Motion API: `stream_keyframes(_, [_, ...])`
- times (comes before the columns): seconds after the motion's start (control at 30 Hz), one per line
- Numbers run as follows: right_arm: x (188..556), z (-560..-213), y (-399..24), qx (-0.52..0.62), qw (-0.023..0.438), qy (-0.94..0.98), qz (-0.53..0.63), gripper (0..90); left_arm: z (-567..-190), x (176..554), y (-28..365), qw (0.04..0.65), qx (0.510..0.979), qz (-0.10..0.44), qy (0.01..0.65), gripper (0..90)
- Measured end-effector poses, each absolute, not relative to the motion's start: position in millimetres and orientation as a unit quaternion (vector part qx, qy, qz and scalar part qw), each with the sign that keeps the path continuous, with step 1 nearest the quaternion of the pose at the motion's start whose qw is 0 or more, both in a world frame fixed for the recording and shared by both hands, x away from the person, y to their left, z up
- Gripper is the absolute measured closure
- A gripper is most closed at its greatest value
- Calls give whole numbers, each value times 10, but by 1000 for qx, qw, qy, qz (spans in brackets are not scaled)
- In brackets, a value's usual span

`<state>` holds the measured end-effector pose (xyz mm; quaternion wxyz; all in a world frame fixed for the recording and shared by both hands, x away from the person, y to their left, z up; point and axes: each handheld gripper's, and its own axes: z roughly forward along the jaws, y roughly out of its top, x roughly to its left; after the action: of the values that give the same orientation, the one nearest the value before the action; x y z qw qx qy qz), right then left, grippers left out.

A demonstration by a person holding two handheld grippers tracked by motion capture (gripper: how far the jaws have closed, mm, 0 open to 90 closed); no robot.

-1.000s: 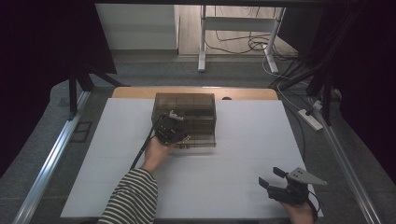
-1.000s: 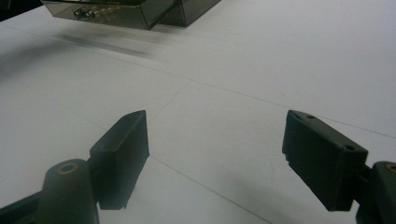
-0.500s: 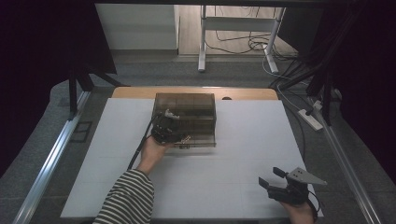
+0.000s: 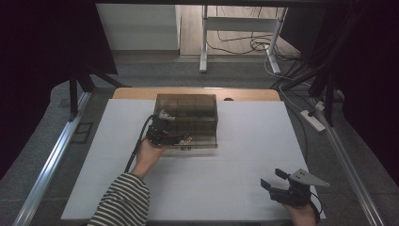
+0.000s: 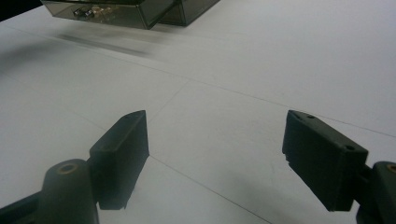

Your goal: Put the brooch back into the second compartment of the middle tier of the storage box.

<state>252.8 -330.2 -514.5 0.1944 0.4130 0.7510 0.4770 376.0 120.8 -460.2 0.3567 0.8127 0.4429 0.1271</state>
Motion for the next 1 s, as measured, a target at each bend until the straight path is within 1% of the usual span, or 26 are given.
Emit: stream_keyframes(1.0, [2524, -5143, -3304, 413, 195, 751, 477, 224, -4544, 3431, 1588, 390, 789, 144, 452, 389])
